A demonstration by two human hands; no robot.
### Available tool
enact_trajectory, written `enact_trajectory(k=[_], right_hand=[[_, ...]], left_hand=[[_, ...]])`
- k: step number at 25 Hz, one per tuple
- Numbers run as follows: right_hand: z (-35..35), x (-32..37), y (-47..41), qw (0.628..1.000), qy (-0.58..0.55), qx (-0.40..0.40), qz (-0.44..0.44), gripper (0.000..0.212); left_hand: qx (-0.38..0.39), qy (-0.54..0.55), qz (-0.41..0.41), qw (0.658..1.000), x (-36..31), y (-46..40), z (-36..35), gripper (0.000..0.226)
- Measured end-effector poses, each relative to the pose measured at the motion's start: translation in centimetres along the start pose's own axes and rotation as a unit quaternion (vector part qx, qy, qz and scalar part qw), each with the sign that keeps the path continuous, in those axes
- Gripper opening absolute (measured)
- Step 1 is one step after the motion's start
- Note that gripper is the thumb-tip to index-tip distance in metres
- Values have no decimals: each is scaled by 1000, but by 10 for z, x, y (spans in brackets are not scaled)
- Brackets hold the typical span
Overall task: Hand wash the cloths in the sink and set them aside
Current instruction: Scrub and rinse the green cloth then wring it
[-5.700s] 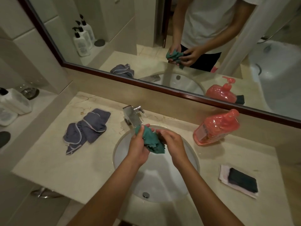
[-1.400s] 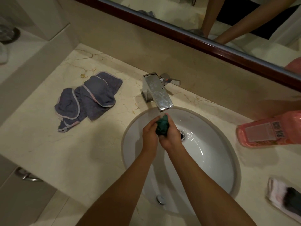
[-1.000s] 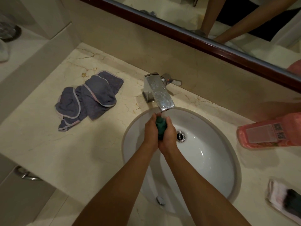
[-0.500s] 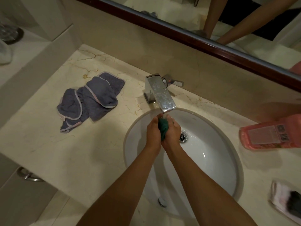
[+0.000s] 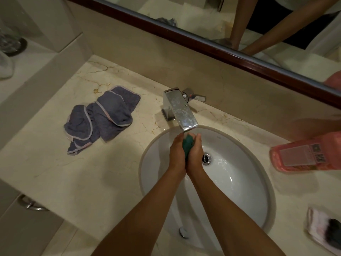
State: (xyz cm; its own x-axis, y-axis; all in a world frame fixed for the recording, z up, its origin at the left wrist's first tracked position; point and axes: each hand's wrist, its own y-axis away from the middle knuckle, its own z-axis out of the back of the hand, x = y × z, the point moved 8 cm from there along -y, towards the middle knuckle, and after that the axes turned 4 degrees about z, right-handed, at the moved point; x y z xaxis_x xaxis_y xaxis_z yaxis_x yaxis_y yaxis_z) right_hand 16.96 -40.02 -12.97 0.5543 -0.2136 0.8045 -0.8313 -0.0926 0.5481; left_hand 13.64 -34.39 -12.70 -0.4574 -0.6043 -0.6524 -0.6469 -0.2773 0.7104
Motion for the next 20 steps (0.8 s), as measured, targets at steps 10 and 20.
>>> enact_trajectory(k=[10,20], right_hand=[[18,-18,14,989,-36,-20,-142,39],[-8,-4,13,972,-172,11,-158,43]], left_hand=[[-99,88,-38,990,0,-9,15,30],[-76,-44,-145,985,-7,-1,18,42]])
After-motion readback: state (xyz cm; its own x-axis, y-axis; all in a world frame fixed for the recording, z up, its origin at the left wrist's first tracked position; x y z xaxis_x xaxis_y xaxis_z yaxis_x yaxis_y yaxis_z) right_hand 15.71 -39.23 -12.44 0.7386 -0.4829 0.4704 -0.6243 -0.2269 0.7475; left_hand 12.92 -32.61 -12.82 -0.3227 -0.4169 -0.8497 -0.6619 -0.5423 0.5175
